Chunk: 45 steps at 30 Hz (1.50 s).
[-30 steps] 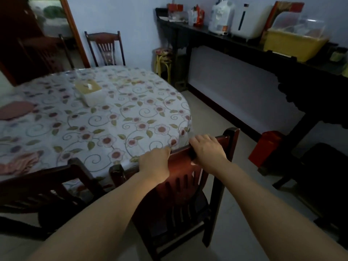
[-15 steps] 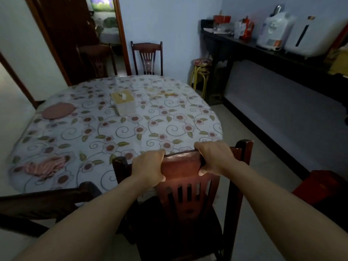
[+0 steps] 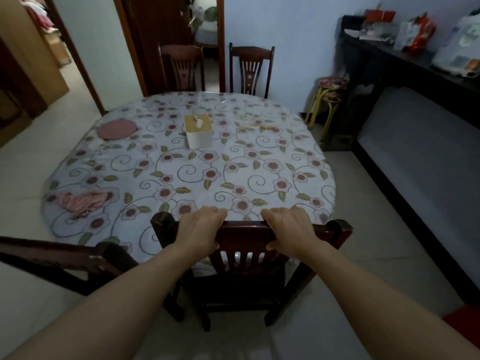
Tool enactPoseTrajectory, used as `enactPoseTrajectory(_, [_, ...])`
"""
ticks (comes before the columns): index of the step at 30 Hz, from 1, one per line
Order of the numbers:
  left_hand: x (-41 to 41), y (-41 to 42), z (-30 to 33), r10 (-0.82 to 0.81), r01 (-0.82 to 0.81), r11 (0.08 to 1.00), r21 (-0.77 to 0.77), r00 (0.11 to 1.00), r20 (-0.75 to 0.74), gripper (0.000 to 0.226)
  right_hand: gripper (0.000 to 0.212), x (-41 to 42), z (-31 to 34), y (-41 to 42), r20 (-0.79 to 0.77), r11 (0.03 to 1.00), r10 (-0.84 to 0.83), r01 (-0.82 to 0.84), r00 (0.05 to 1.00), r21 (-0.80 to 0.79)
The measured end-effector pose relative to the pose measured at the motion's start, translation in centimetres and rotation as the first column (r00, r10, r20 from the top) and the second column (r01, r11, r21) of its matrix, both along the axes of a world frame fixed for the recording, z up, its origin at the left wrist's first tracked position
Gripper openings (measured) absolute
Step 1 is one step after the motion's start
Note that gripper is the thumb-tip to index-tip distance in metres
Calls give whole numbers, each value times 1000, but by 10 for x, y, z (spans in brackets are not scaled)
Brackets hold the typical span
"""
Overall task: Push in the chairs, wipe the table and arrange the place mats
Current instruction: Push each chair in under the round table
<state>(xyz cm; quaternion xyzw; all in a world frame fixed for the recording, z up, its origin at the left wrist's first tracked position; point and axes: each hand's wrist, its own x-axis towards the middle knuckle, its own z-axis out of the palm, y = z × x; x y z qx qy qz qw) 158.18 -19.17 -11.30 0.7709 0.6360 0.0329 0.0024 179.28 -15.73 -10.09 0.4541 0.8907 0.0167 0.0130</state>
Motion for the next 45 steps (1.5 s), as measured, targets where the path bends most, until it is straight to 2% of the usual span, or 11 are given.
enactPoseTrajectory(3, [-4, 1, -10, -4, 2, 996, 88, 1000, 20, 37, 44, -3, -12, 6, -37, 999, 16, -14, 999, 43])
enactPoseTrajectory(6, [-8, -6, -21, 7, -9, 996, 86, 1000, 23, 43, 46, -3, -21, 2, -51, 999, 31, -30, 998, 26])
enactPoseTrajectory(10, [-2, -25, -40, -86, 82, 995, 65, 995, 50, 45, 50, 7, -40, -22, -43, 999, 48, -48, 998, 16])
enactPoseTrajectory(15, [0, -55, -41, -191, 192, 981, 18, 981, -43, 53, 50, 6, -49, -60, -34, 999, -31, 32, 999, 12])
enactPoseTrajectory(23, [-7, -87, -60, -251, 252, 960, -125, 968, 22, 46, 54, 3, -63, -113, -86, 982, -188, 188, 978, -3])
enactPoseTrajectory(29, [-4, -91, -63, -233, 237, 965, -109, 971, 52, 41, 44, 14, -65, -119, -72, 962, -272, 274, 960, 20])
enactPoseTrajectory(32, [-2, -91, -60, -225, 233, 970, -75, 969, 106, 34, 45, 23, -65, -117, -101, 960, -272, 277, 957, 34])
enactPoseTrajectory(37, [4, -77, -57, -228, 229, 973, -12, 970, 80, 47, 41, 28, -70, -102, -215, 962, -217, 246, 952, 120])
enactPoseTrajectory(40, [-1, -64, -61, -187, 189, 982, -11, 974, 125, 36, 41, 27, -73, -88, -256, 962, -183, 226, 949, 151])
enactPoseTrajectory(42, [-9, -54, -60, -164, 165, 986, 2, 982, 97, 29, 41, 20, -72, -78, -260, 965, -169, 213, 951, 152])
enactPoseTrajectory(45, [-17, -43, -53, -142, 141, 990, 22, 990, 19, 32, 41, 12, -71, -64, -275, 975, -135, 178, 952, 136])
